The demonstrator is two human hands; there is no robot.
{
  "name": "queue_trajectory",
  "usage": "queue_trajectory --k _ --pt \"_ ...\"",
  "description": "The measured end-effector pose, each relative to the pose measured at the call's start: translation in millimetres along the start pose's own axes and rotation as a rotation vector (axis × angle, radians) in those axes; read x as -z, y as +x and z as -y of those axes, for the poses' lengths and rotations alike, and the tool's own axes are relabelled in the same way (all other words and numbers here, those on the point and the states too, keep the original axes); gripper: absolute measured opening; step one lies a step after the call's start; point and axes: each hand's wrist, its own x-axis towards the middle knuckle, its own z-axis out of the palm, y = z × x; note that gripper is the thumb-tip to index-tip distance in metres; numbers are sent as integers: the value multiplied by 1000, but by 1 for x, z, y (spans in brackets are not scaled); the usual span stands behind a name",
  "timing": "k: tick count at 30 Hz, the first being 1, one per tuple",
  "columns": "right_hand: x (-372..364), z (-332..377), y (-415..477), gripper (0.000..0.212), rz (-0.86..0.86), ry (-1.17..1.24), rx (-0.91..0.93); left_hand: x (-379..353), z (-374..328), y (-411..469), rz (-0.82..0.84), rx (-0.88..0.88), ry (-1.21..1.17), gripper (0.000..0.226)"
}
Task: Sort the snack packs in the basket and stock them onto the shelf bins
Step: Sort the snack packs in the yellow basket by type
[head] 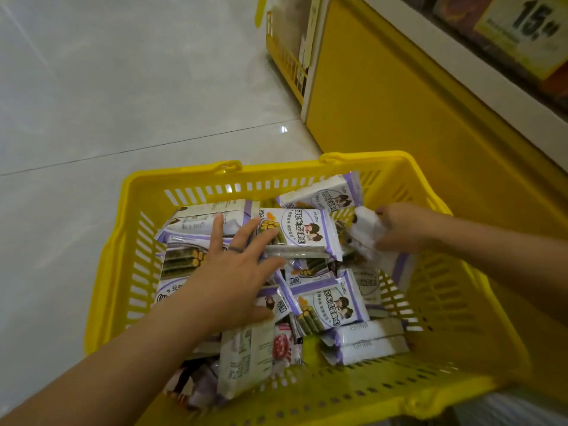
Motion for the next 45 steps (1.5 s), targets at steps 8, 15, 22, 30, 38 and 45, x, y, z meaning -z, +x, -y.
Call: queue_trajectory --k 8,15,22,30,38,45 --pt "-8 29 -64 47 287 -126 586 5 -14 -6 -53 -51 14 70" --pt "-52 16 -56 45 466 180 594 -8 -53 1 -45 -266 -15 41" --pt "-78 7 5 67 172 268 310 -25 -51 10 -90 -269 -39 40" --pt "-94 17 2 31 38 374 259 -12 -36 12 -305 -239 -150 34" --pt "-6 -15 -57 27 19 66 432 -18 -35 19 -269 -190 -203 39" --pt "-8 -19 -89 22 434 -76 484 -9 -78 33 30 -254 -523 46"
